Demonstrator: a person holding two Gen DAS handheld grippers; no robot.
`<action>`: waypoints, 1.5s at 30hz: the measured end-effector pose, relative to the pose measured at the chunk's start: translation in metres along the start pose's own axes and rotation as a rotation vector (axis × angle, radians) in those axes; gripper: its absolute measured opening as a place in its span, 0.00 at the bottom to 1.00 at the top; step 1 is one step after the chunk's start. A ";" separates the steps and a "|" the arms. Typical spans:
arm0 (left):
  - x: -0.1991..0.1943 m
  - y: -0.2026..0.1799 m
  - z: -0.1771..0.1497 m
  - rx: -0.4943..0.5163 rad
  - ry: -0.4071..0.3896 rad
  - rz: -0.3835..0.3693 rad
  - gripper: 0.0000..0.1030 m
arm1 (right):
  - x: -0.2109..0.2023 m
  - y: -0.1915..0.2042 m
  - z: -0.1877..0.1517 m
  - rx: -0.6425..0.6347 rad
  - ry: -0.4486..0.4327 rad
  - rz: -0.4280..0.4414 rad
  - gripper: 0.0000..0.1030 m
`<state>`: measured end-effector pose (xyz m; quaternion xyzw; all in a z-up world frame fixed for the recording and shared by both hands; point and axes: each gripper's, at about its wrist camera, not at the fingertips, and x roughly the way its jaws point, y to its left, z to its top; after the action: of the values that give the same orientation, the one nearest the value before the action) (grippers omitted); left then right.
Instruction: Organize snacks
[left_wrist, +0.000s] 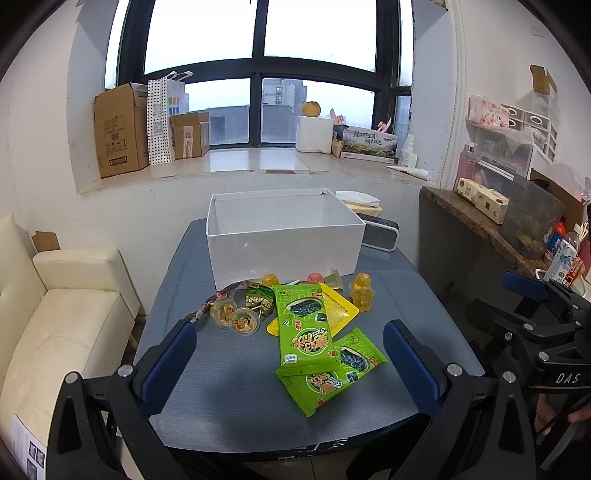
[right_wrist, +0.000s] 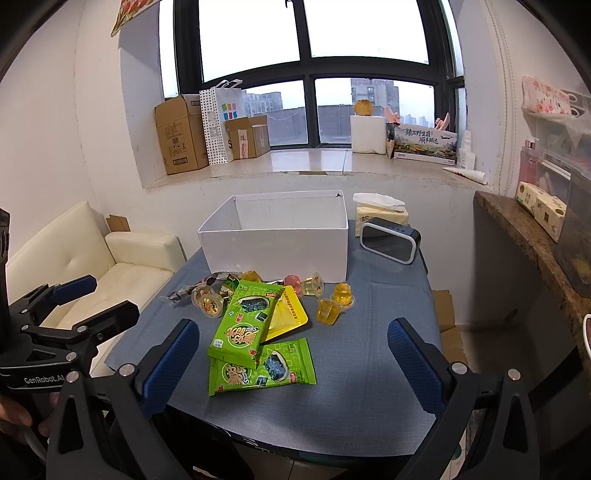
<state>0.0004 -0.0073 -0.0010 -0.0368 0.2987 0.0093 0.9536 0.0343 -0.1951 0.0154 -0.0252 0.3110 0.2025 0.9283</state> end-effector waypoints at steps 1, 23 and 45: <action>0.000 0.000 0.000 0.000 -0.001 -0.001 1.00 | 0.000 0.000 0.000 0.000 -0.001 -0.001 1.00; -0.004 0.000 0.004 0.002 -0.001 0.000 1.00 | 0.000 -0.001 -0.001 -0.001 -0.001 0.003 1.00; -0.001 -0.001 0.001 0.010 0.008 0.003 1.00 | 0.000 0.000 -0.002 -0.001 0.004 0.003 1.00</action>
<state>0.0001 -0.0084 0.0009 -0.0314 0.3028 0.0090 0.9525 0.0336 -0.1956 0.0136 -0.0256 0.3127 0.2037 0.9274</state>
